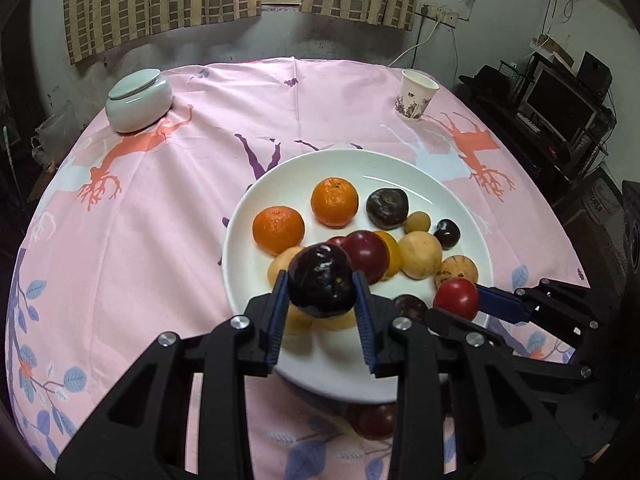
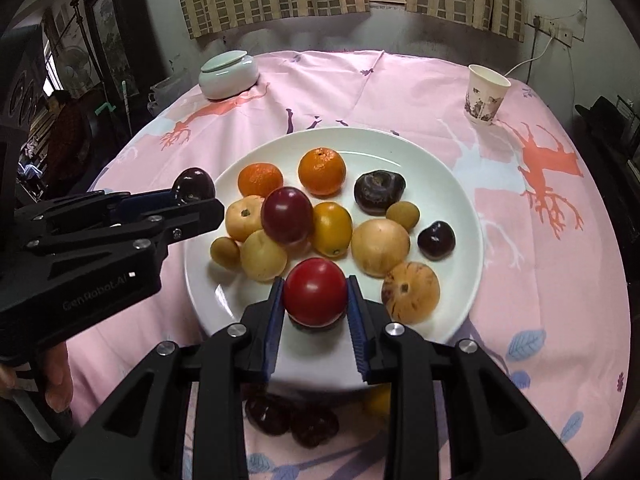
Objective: Organize fruits
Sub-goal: 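Lower the tomato and dark plum onto the plate and open both tools, then grasp the yellow-green round fruit with the right tool while the left tool grasps a dark red plum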
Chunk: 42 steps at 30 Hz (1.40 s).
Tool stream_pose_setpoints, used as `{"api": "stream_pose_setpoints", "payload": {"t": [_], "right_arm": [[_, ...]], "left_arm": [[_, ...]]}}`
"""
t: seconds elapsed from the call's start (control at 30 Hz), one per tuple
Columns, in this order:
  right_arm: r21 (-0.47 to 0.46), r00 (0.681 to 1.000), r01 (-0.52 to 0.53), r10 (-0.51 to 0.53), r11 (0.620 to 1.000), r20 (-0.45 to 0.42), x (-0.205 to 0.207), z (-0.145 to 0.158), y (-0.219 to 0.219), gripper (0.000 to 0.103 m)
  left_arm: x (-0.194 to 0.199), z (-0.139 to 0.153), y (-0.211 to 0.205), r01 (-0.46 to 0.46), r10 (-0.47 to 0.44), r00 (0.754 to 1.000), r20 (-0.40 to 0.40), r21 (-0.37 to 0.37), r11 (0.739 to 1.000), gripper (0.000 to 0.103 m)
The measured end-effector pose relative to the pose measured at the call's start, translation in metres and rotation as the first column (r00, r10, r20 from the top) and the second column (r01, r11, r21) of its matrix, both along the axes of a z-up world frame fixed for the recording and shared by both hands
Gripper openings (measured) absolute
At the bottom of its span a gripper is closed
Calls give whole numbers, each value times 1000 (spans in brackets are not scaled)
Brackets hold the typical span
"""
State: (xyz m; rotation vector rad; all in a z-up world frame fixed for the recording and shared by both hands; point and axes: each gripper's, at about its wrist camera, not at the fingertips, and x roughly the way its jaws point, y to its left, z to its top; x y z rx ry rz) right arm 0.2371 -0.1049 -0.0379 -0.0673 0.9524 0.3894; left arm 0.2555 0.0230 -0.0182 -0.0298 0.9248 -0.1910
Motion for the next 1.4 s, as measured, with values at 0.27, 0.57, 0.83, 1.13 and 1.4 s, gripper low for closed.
{"api": "stream_pose_setpoints", "payload": {"t": [0.27, 0.57, 0.83, 1.13, 1.4], "right_arm": [[-17, 1000, 12, -12, 1000, -29, 30, -16, 5, 31], [-63, 996, 53, -48, 997, 71, 21, 6, -4, 65], [-61, 989, 104, -96, 993, 110, -47, 25, -43, 92], [-12, 982, 179, -178, 984, 62, -119, -1, -72, 94], [-37, 983, 182, -181, 983, 36, -119, -23, -70, 94]], "left_arm": [[28, -16, -4, 9, -8, 999, -33, 13, 1000, 33], [6, 14, 7, -33, 32, 997, 70, 5, 999, 79], [-83, 34, 10, -8, 15, 989, 150, -41, 999, 93], [-156, -6, 6, -4, 11, 996, 89, -72, 997, 93], [-166, -28, 2, -5, 7, 999, 44, -44, 999, 93]]}}
